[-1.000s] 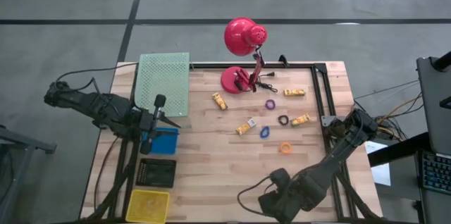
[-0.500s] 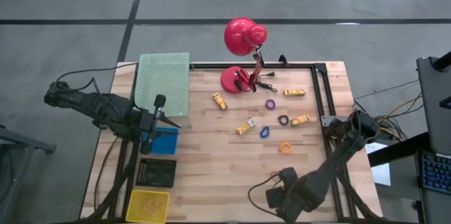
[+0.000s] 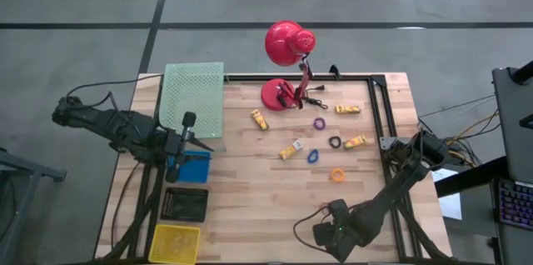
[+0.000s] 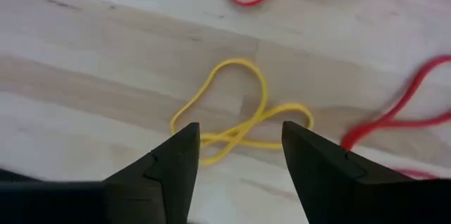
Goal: Pick & Place Office Desk Supplies
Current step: Put the yellow rubber band into the yellow bin
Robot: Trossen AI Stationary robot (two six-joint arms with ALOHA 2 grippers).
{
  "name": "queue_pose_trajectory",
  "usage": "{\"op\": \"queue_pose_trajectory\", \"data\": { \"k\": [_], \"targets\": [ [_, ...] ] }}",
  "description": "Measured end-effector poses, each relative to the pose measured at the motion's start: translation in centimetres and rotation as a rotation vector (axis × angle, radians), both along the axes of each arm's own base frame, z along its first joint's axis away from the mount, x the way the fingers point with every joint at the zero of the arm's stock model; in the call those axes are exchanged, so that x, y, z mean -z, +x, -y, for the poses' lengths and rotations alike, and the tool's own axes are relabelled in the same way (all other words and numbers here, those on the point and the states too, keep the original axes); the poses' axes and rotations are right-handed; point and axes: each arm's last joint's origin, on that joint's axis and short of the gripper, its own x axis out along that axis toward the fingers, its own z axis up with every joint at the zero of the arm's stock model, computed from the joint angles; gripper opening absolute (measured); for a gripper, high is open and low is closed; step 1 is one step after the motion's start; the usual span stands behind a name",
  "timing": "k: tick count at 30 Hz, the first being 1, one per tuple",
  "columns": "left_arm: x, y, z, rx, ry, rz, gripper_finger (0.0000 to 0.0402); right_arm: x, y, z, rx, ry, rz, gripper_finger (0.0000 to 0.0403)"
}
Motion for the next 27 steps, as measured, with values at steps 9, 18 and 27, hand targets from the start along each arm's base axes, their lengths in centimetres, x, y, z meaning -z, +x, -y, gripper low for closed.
{"op": "queue_pose_trajectory", "data": {
  "k": [9,18,27],
  "targets": [
    [0.0,0.0,0.0,0.0,0.0,0.0,0.0097,1.8,-0.4,0.5,0.0,0.018,0.016,0.0172],
    [0.0,0.0,0.0,0.0,0.0,-0.001,0.0097,2.2,-0.3,0.4,0.0,0.051,0.043,0.0092],
    [0.0,0.0,0.0,0.0,0.0,-0.001,0.0097,2.1,-0.2,0.3,0.0,0.059,0.054,0.0012]
  ]
}}
